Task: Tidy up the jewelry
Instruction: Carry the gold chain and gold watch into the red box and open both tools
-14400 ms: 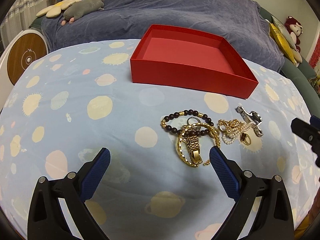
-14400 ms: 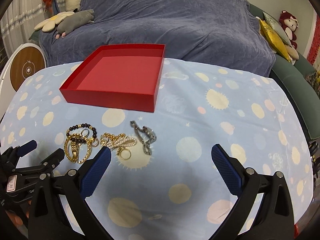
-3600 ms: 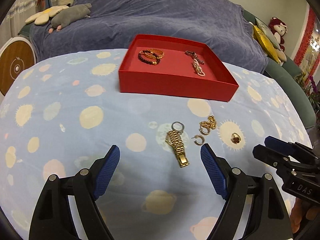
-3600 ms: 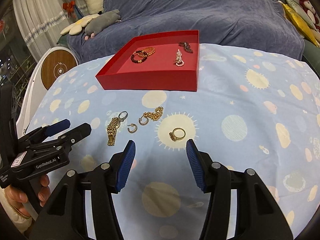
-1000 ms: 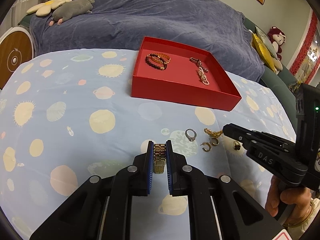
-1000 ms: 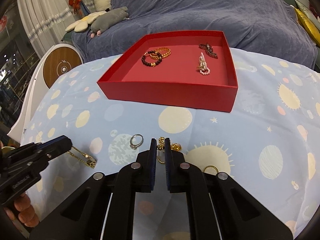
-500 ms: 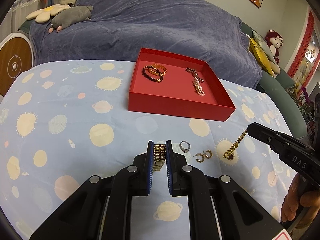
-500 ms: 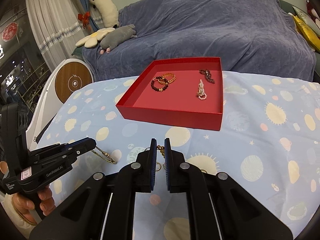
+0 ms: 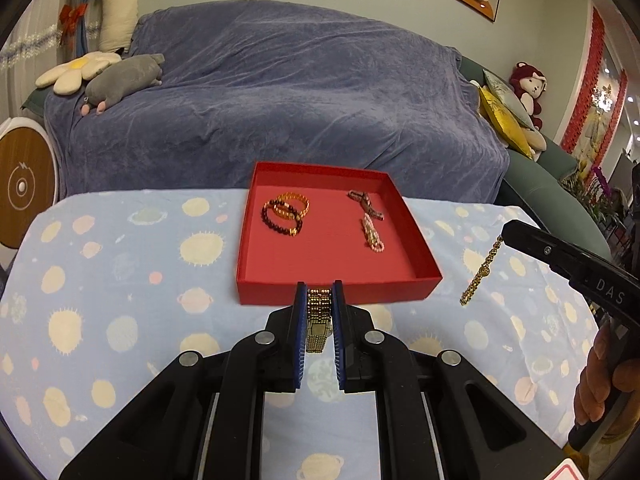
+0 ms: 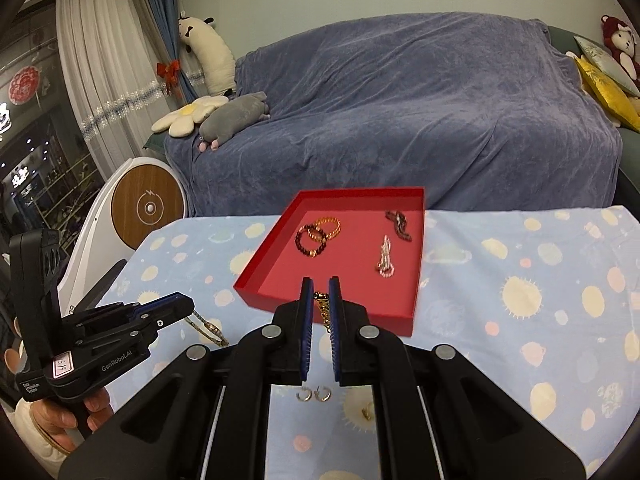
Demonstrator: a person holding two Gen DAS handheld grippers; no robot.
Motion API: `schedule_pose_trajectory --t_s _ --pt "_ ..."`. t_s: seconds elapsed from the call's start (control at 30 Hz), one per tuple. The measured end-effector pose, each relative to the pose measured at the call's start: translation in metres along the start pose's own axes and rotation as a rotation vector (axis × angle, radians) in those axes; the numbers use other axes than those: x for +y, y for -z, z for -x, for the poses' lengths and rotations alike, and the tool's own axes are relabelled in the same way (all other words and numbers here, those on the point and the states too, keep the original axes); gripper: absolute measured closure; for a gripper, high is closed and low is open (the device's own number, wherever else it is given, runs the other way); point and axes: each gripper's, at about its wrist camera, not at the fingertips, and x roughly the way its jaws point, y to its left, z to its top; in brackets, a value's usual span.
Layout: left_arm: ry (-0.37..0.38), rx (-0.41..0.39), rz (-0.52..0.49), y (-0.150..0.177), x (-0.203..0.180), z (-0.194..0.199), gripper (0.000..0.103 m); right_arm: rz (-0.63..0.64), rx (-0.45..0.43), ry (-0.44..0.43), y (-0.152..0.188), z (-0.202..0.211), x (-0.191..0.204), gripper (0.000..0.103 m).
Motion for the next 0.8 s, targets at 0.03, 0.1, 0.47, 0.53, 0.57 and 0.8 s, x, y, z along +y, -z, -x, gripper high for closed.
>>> schedule_pose_trajectory --t_s 0.03,0.1,0.47,0.53,0.57,0.8 --pt "-0.005 -0.010 -0.010 -0.010 -0.002 -0.001 0.094 0.002 -0.005 0.002 -0.008 -0.002 -0.002 0.096" --pt "-0.007 -0.029 -0.032 -0.029 -0.006 -0.005 0.094 0.001 -0.015 0.007 -0.021 -0.006 -0.006 0.096" --pt "-0.053 -0.013 -0.046 -0.066 -0.010 -0.080 0.094 -0.061 0.051 0.019 -0.032 -0.073 -0.028 0.096" --pt "-0.063 0.018 -0.038 -0.062 -0.006 -0.099 0.094 -0.060 0.080 0.029 -0.025 -0.087 -0.031 0.096" --pt "-0.065 0.033 -0.030 -0.060 -0.004 -0.106 0.094 -0.061 0.096 0.033 -0.022 -0.094 -0.033 0.096" --pt "-0.095 0.106 -0.010 -0.043 0.009 -0.147 0.094 -0.048 0.180 0.063 0.002 -0.132 -0.040 0.096"
